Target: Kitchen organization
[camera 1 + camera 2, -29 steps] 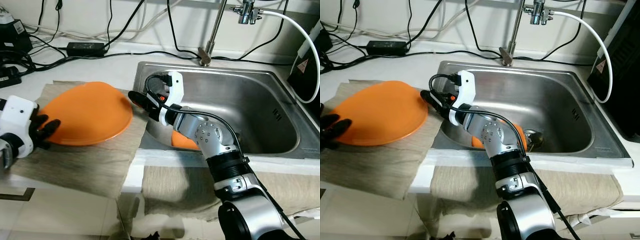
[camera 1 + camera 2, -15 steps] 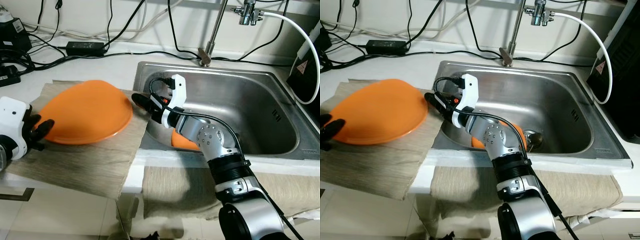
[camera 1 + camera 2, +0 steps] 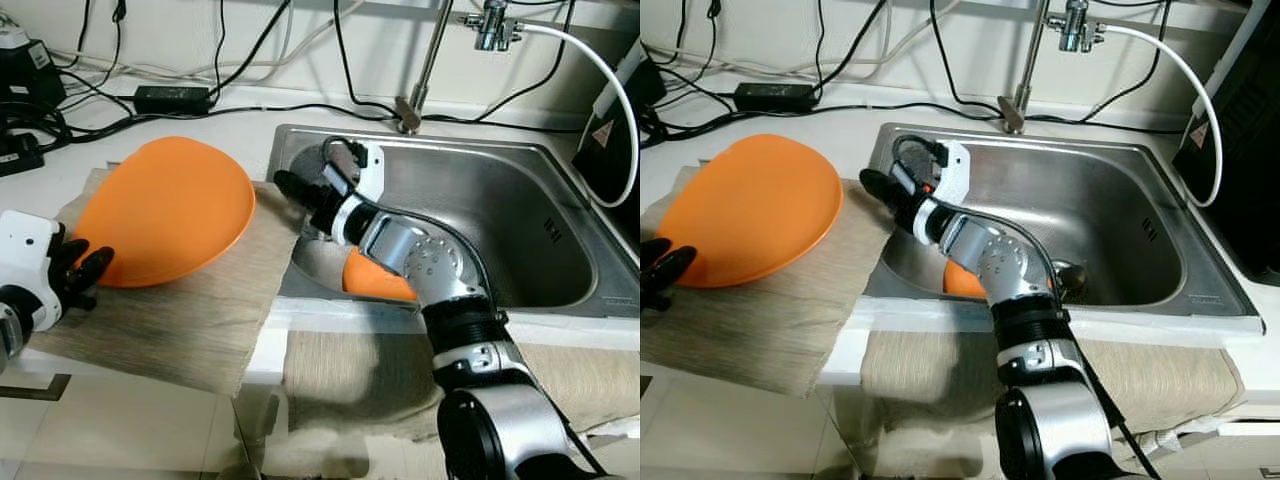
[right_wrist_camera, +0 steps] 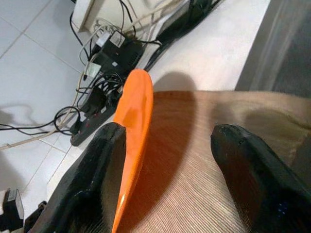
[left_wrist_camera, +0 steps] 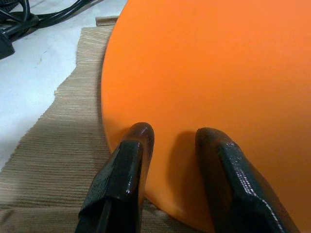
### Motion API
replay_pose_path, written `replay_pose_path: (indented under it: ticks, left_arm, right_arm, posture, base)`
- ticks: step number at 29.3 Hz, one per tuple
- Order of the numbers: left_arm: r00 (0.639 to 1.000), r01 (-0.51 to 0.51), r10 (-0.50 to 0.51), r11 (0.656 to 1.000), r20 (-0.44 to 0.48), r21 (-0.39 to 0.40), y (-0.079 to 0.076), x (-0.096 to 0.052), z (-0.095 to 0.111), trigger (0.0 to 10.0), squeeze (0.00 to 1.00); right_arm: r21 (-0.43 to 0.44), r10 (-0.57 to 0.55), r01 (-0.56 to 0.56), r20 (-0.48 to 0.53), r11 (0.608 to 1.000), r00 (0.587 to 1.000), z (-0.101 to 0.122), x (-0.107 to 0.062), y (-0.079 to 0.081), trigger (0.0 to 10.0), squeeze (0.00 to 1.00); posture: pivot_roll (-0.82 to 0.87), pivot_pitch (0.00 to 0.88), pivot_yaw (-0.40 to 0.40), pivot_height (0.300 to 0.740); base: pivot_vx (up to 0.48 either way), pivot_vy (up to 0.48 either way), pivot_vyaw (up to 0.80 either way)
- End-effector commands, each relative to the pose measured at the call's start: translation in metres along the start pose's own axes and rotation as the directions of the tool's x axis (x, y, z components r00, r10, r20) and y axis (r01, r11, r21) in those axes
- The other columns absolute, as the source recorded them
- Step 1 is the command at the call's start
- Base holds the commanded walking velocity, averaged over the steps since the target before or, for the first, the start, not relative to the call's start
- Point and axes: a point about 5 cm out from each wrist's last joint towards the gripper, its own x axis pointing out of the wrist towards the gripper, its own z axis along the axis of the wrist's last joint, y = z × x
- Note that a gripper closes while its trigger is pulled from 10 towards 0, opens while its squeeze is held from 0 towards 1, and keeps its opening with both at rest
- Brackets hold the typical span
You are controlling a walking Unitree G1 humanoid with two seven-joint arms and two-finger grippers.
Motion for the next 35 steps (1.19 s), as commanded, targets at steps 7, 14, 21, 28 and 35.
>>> replay_pose_path:
  ticks: [7, 14, 21, 28, 35]
  left_arm:
    - [0.987, 0.074, -0.080, 0.996, -0.136, -0.048, -0.018, 0.011, -0.032, 10.0, 0.00]
    - [0.986, 0.105, -0.110, 0.994, -0.124, -0.042, -0.026, 0.015, -0.030, 10.0, 0.00]
    - [0.984, 0.126, -0.130, 0.991, -0.118, -0.040, -0.032, 0.017, -0.029, 10.0, 0.00]
    - [0.983, 0.127, -0.131, 0.991, -0.126, -0.042, -0.033, 0.016, -0.032, 10.0, 0.00]
    - [0.982, 0.132, -0.137, 0.990, -0.132, -0.044, -0.034, 0.017, -0.034, 10.0, 0.00]
  right_arm:
    - [0.079, 0.141, -0.135, -0.081, 0.988, 0.987, -0.028, 0.031, 0.042, 10.0, 0.00]
    - [0.072, 0.169, -0.160, -0.149, 0.984, 0.974, -0.047, 0.041, 0.051, 10.0, 0.00]
    - [-0.057, 0.234, -0.244, -0.137, 0.968, 0.962, -0.041, 0.048, 0.070, 10.0, 0.00]
    - [-0.099, 0.262, -0.276, -0.139, 0.956, 0.955, -0.041, 0.048, 0.075, 10.0, 0.00]
    - [-0.107, 0.290, -0.308, -0.155, 0.945, 0.944, -0.042, 0.048, 0.079, 10.0, 0.00]
  posture:
    - [0.21, 0.016, -0.065, 0.740]
    - [0.22, 0.011, -0.069, 0.740]
    - [0.23, 0.007, -0.074, 0.740]
    - [0.23, 0.004, -0.082, 0.740]
    - [0.23, 0.009, -0.082, 0.740]
  base:
    - [0.000, 0.000, 0.00]
    - [0.000, 0.000, 0.00]
    - [0.000, 0.000, 0.00]
    - [0.000, 0.000, 0.00]
    - [0.000, 0.000, 0.00]
